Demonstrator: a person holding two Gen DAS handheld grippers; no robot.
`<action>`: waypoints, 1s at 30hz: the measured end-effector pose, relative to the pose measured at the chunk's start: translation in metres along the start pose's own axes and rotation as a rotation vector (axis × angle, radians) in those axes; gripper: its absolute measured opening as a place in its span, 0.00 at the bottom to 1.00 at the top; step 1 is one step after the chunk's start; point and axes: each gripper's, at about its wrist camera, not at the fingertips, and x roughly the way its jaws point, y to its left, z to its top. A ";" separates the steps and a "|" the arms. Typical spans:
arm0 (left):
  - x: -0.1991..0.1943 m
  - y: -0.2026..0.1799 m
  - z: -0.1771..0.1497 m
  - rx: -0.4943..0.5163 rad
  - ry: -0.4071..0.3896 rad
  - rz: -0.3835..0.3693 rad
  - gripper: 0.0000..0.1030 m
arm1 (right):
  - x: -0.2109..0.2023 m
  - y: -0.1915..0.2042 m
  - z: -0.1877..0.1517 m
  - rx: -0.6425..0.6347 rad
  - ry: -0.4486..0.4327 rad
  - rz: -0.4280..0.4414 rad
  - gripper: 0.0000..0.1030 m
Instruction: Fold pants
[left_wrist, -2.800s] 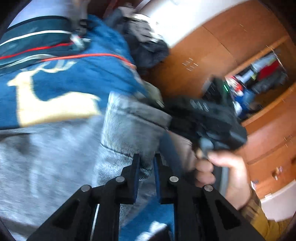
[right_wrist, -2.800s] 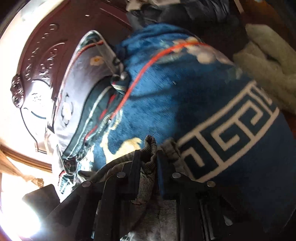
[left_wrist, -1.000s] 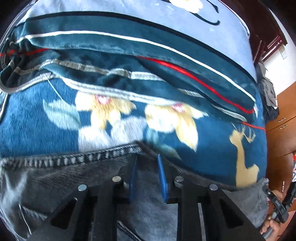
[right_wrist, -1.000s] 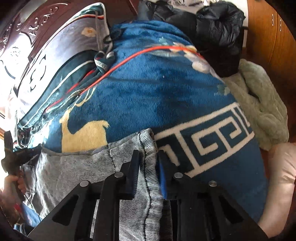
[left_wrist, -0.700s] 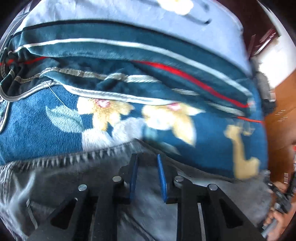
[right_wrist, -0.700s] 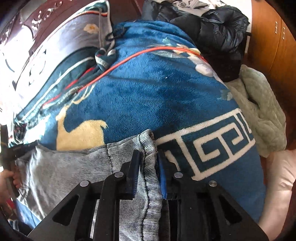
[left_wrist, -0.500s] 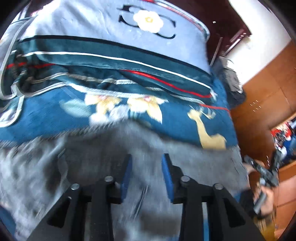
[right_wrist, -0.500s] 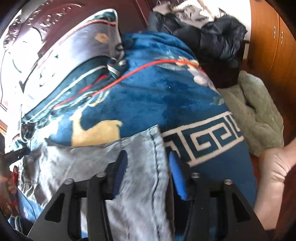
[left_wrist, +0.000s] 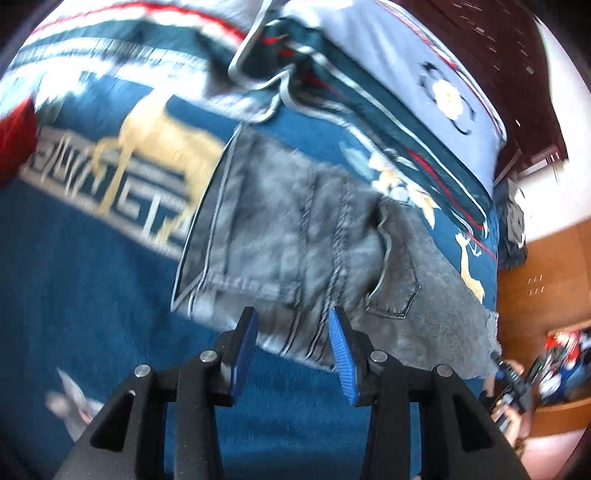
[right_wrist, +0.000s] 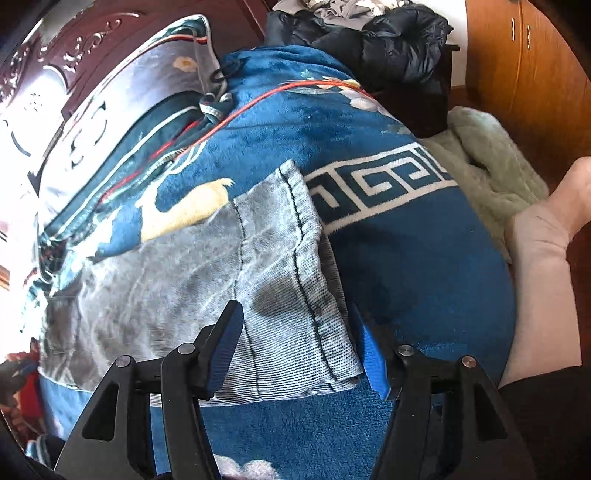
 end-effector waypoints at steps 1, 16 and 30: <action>0.004 0.003 -0.003 -0.031 0.007 -0.012 0.41 | 0.000 0.001 -0.001 -0.002 -0.003 -0.009 0.57; 0.015 0.032 0.000 -0.252 -0.091 0.018 0.42 | -0.002 -0.003 -0.008 0.039 -0.036 0.005 0.59; 0.014 0.043 -0.005 -0.215 -0.146 0.100 0.08 | 0.008 -0.012 -0.010 0.047 0.011 -0.040 0.43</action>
